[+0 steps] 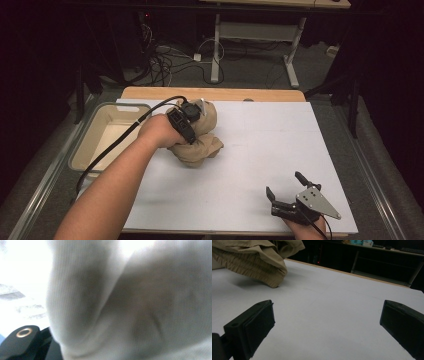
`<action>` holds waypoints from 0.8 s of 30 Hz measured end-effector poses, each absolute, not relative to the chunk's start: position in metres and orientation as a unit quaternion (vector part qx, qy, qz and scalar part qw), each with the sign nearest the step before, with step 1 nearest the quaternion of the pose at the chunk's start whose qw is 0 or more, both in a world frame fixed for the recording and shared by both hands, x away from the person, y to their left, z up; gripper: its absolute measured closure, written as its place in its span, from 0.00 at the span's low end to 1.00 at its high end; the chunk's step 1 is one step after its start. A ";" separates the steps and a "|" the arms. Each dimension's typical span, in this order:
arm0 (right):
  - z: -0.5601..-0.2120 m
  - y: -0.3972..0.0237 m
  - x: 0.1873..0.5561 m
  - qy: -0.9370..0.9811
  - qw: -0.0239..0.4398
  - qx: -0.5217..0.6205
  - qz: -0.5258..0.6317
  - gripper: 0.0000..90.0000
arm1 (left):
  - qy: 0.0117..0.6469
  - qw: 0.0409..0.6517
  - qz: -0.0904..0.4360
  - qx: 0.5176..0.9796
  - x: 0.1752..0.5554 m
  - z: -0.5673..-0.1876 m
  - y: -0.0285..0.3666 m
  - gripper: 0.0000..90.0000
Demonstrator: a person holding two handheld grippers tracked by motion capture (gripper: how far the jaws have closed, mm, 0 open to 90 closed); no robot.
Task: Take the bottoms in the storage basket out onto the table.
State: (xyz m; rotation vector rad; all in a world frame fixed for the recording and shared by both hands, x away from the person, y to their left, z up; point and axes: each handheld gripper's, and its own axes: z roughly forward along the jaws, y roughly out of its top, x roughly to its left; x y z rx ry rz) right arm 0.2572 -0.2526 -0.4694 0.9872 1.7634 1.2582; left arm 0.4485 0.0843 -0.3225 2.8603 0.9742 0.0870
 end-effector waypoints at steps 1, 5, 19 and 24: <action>-0.469 -0.253 0.257 0.687 0.371 0.386 0.491 0.00 | 0.327 0.064 0.035 0.942 0.449 -0.322 0.085 0.65; -0.469 -0.253 0.257 0.687 0.371 0.386 0.492 0.00 | 0.334 0.075 0.050 0.938 0.452 -0.321 0.087 0.65; -0.470 -0.254 0.257 0.686 0.371 0.387 0.492 0.00 | 0.330 0.071 0.024 0.941 0.454 -0.356 0.076 0.62; -0.470 -0.253 0.257 0.686 0.371 0.387 0.493 0.00 | 0.322 0.079 0.026 0.943 0.454 -0.365 0.073 0.61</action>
